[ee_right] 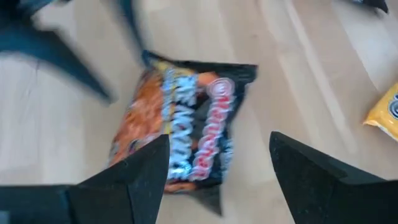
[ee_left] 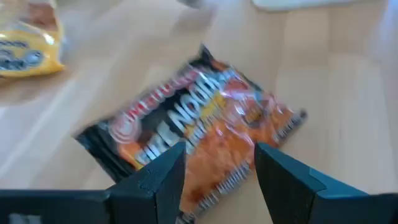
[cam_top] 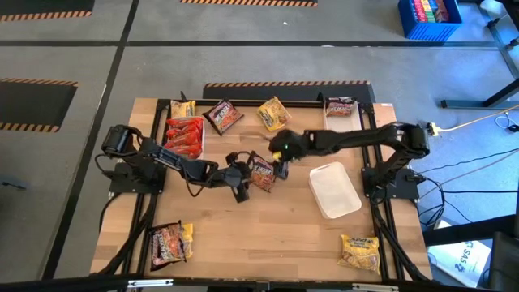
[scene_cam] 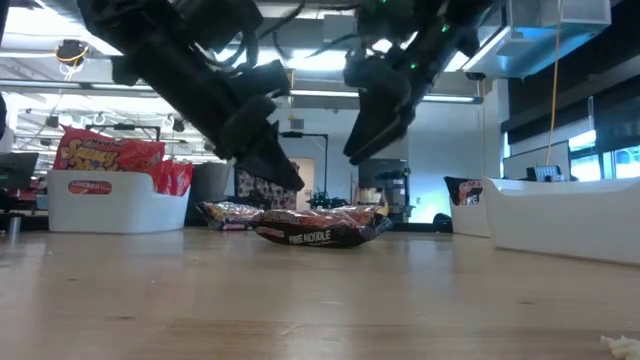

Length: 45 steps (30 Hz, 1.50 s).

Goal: Sort Maruchan noodles
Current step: Put the top right black noodle into the top right white bin

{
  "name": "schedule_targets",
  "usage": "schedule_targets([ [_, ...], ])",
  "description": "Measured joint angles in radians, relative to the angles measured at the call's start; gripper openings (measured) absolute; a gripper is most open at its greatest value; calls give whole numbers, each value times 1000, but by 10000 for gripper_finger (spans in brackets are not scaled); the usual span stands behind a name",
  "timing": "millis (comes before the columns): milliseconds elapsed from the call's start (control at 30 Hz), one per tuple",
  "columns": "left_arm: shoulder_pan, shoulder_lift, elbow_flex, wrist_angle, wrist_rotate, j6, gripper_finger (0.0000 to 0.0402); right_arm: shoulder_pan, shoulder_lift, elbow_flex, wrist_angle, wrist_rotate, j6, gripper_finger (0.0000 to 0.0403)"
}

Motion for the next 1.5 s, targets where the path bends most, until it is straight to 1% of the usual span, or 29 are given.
schedule_targets([
  [133, -15, 3, -1, -2, -6, 9, 184, -100, 43, -1, 62, -136, 48, 259],
  [233, -15, 16, -1, -14, -9, 9, 184, -144, 97, -3, 93, -215, 95, 259],
  [433, -13, 77, -2, 4, -9, -3, 184, -151, 205, -4, 114, -306, 110, 259],
  [533, -13, 108, -1, 8, -9, -13, 184, -151, 236, -4, 146, -404, 110, 259],
  [567, -13, 120, -1, 9, -11, -20, 184, -151, 242, -4, 147, -422, 114, 259],
  [733, -10, 165, 1, 28, -26, -25, 184, -151, 249, -3, 166, -439, 124, 259],
  [867, -7, 176, 1, 28, -29, -33, 184, -151, 249, -3, 170, -481, 132, 259],
  [1000, -8, 176, 1, 36, -28, -33, 184, -150, 258, -2, 178, -483, 191, 260],
  [1167, -8, 176, 1, 58, -27, -33, 184, -146, 280, -2, 199, -539, 272, 260],
  [1300, -8, 176, 0, 65, -22, -33, 184, -133, 296, -3, 213, -576, 290, 260],
  [1500, -9, 176, -1, 76, -18, -31, 184, -112, 296, -3, 225, -568, 313, 260],
])
